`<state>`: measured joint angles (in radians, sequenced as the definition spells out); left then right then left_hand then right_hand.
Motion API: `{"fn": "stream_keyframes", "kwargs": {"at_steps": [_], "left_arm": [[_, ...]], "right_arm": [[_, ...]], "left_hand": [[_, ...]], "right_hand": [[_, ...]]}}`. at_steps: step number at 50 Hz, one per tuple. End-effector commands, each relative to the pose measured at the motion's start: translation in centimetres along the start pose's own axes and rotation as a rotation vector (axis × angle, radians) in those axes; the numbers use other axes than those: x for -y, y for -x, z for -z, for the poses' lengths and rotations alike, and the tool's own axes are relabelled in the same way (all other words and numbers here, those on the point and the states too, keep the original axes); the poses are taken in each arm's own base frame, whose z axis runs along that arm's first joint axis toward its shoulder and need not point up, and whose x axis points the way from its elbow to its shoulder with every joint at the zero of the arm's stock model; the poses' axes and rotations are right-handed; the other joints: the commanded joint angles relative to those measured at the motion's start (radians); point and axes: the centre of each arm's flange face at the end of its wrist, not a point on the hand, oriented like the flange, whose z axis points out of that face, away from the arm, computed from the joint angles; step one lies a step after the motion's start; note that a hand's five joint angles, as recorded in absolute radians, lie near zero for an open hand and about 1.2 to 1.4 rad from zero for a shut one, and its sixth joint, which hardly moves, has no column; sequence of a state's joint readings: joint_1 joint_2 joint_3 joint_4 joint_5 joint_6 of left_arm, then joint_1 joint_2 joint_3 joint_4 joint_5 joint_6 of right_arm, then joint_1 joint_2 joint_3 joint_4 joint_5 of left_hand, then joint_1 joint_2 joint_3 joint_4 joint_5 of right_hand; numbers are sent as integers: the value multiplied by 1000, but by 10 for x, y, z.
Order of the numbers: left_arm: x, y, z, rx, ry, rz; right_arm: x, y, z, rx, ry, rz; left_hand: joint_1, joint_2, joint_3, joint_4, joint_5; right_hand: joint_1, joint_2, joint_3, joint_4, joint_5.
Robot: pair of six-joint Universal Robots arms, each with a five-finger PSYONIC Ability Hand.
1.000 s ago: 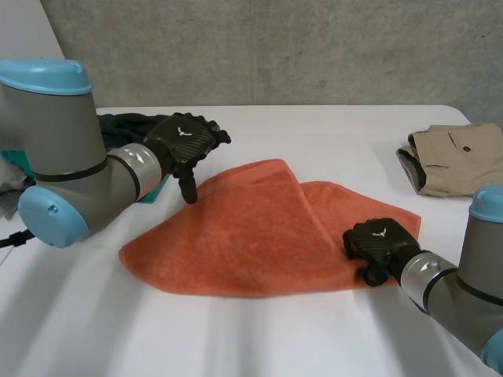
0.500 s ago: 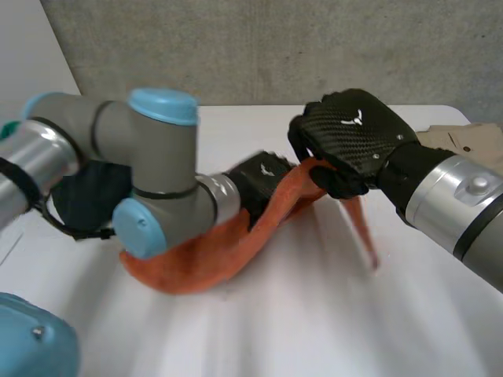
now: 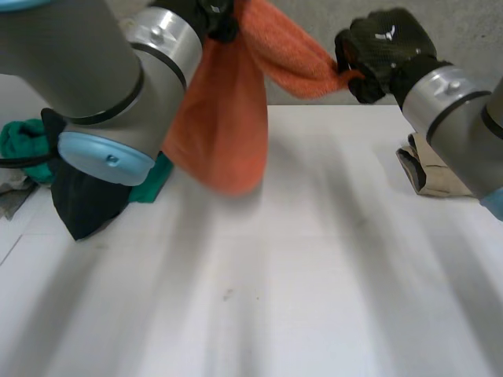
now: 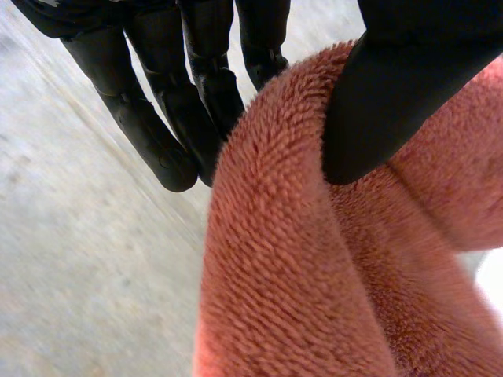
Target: Fold the laundry.
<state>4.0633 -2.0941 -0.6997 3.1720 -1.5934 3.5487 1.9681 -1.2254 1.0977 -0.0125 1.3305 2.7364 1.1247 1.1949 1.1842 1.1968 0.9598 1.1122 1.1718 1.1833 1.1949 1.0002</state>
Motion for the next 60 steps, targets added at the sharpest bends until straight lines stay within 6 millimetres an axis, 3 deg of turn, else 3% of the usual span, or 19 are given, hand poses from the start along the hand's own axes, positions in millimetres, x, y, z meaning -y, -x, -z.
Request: {"fn": "stream_keyframes", "kwargs": {"at_steps": [1, 2, 5, 6, 9, 10, 13, 14, 19, 25, 31, 36, 39, 43, 46, 60], "left_arm": [[-19, -17, 35, -37, 78, -1], [-37, -24, 44, -46, 143, -8], [-65, -37, 60, -67, 243, -18], [-86, -47, 71, -90, 312, -25], [-117, -64, 86, -124, 413, -37], [-133, -72, 93, -141, 462, -45], [-154, -79, 101, -151, 533, -54], [-163, -80, 106, -153, 585, -62], [-160, -69, 113, -167, 679, -60], [-139, -39, 108, -148, 704, 5], [-126, 17, 99, -78, 718, 57], [-136, 47, 85, -88, 696, 55], [-159, 56, 74, -139, 715, 11], [-185, 61, 67, -189, 805, -30], [-197, 54, 68, -248, 875, -7], [-230, 19, 66, -324, 933, 2]], "right_arm": [[-5, 27, 1, 45, -54, -21], [-18, 35, 4, 64, -27, -28], [-44, 50, 9, 100, 32, -35], [-61, 60, 13, 128, 78, -32], [-93, 78, 20, 178, 170, -15], [-115, 89, 27, 214, 235, 5], [-142, 101, 37, 257, 331, 40], [-155, 107, 43, 278, 384, 64], [-178, 111, 54, 283, 492, 103], [-171, 105, 56, 270, 473, 108], [-158, 98, 59, 265, 430, 99], [-159, 100, 61, 276, 434, 102], [-156, 103, 62, 285, 428, 103], [-151, 107, 63, 294, 416, 106], [-151, 106, 64, 291, 417, 106], [-148, 97, 59, 267, 405, 109]], "left_hand": [[272, 201, 212, 199, 262], [272, 201, 212, 199, 262], [272, 201, 212, 199, 262], [272, 201, 212, 199, 262], [272, 201, 212, 199, 262], [246, 176, 186, 174, 236], [126, 55, 66, 54, 116], [-20, -90, -80, -92, -30], [-438, -508, -497, -510, -448], [-770, -840, -829, -842, -780], [-896, -967, -956, -969, -906], [-820, -891, -880, -893, -830], [-712, -782, -772, -784, -722], [-668, -738, -727, -740, -677], [-630, -700, -689, -702, -639], [-536, -606, -595, -608, -545]], "right_hand": [[284, 224, 213, 201, 221], [284, 224, 213, 201, 221], [284, 224, 213, 201, 221], [284, 224, 213, 201, 221], [284, 224, 213, 201, 221], [284, 224, 213, 201, 221], [284, 224, 213, 201, 221], [284, 224, 213, 201, 221], [284, 224, 213, 201, 221], [284, 224, 213, 201, 221], [284, 224, 213, 201, 221], [284, 224, 213, 201, 221], [284, 224, 213, 201, 221], [284, 224, 213, 201, 221], [284, 224, 213, 201, 221], [284, 224, 213, 201, 221]]}}
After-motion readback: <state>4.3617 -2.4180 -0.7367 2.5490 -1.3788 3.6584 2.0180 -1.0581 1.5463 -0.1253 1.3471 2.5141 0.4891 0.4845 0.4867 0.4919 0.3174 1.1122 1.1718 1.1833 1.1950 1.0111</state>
